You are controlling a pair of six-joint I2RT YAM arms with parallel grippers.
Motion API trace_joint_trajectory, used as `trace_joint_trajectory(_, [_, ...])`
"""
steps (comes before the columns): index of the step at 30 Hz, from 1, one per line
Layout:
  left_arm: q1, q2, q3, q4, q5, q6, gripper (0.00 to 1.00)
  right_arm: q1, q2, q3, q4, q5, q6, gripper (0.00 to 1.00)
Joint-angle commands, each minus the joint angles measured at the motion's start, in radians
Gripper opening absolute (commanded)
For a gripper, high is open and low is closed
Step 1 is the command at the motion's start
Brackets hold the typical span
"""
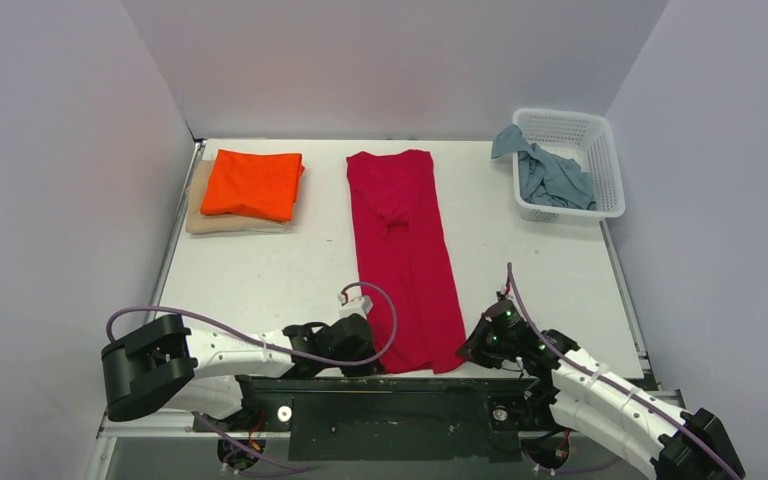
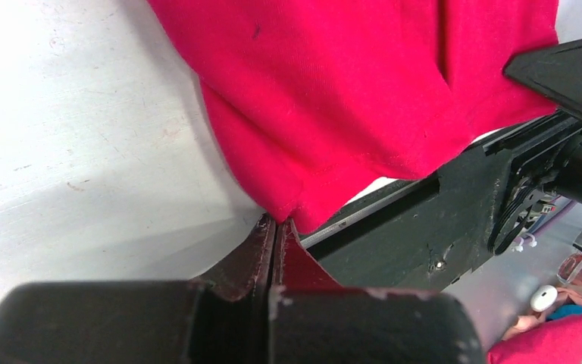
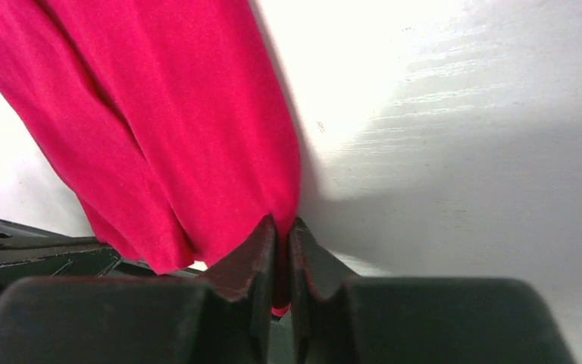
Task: Fold and stack the t-shirts
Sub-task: Grab the bottom of the folded rectangular tshirt with both arms, then fold the folded rectangular tshirt in 1/3 of the way
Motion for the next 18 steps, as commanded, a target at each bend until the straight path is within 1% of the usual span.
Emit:
trace_joint_trajectory(1, [-0.019,-0.04,0.006,-0.008,0.008,0.019,0.0,0.005,-0.041,-0.04,-0.121,-0.016,0.006,0.02])
trace_joint_trajectory(2, [-0.023,-0.055,-0.001,-0.011,0.012,0.022,0.0,0.008,-0.054,-0.042,-0.128,-0.022,0.01,0.0])
trace_joint_trajectory(4, [-0.037,-0.1,-0.021,-0.026,0.026,0.026,0.0,0.025,-0.094,-0.049,-0.143,-0.053,0.028,0.0])
trace_joint_trajectory(7, [-0.043,-0.176,-0.054,-0.056,0.03,0.015,0.0,0.084,-0.158,-0.066,-0.148,-0.059,0.086,0.0])
trace_joint_trajectory(8, [-0.043,-0.191,-0.062,-0.052,0.021,0.008,0.0,0.114,-0.171,-0.068,-0.143,-0.049,0.1,0.0])
trace_joint_trajectory(11, [-0.042,-0.26,-0.082,-0.022,0.003,0.006,0.0,0.138,-0.209,-0.06,-0.093,-0.033,0.151,0.0])
trace_joint_trajectory(15, [-0.013,-0.291,-0.056,0.003,-0.018,0.031,0.0,0.138,-0.179,0.034,-0.067,0.037,0.123,0.0])
trace_joint_trajectory(17, [0.031,-0.293,-0.033,-0.007,-0.008,0.058,0.0,0.134,-0.127,0.1,-0.068,0.077,0.08,0.0])
trace_joint_trajectory(18, [0.071,-0.293,-0.028,0.001,0.002,0.073,0.0,0.125,-0.103,0.145,-0.068,0.094,0.041,0.0])
